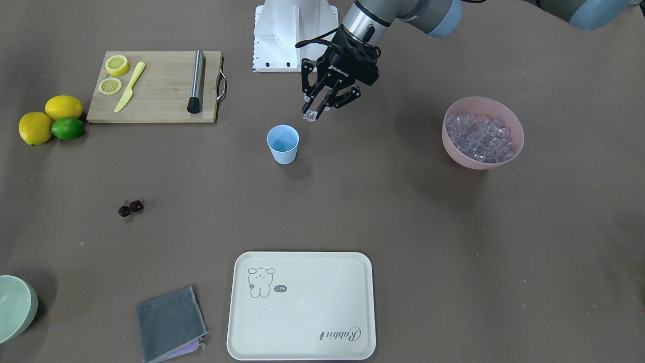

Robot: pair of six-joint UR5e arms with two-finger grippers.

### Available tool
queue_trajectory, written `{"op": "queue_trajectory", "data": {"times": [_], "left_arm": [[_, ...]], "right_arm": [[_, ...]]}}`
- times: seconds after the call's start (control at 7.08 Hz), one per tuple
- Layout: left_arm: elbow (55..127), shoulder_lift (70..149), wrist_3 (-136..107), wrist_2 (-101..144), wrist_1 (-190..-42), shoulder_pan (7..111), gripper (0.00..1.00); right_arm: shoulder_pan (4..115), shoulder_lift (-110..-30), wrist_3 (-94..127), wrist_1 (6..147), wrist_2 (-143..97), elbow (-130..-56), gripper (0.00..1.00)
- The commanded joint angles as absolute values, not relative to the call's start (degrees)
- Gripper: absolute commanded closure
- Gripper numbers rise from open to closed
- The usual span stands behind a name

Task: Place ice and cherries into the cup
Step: 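Carry the ice cube with the left gripper over the light-blue cup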

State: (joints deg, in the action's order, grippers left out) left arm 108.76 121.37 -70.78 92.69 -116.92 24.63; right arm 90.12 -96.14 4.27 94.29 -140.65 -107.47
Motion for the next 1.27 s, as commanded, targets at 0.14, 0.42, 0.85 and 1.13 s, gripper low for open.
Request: {"op": "queue_trajectory", "data": {"times": [0.14,0.42,0.85,1.13], "left_arm": [[104.0,123.2,-70.8,88.6,-117.2,21.4,1.00],[102.4,124.2,-70.9,88.5,-117.2,21.0,1.00],[100.4,126.8,-70.9,84.6,-116.9,17.8,1.00],[98.7,127.6,-71.0,84.5,-116.9,17.8,1.00]], "right_arm": [[90.1,-96.0,4.3,94.2,-140.8,-107.9,0.00],[90.1,-96.0,4.3,94.2,-140.9,-107.9,0.00],[90.1,-96.1,4.4,94.3,-140.9,-107.8,0.00],[90.1,-96.2,4.4,94.3,-140.9,-107.8,0.00]]}}
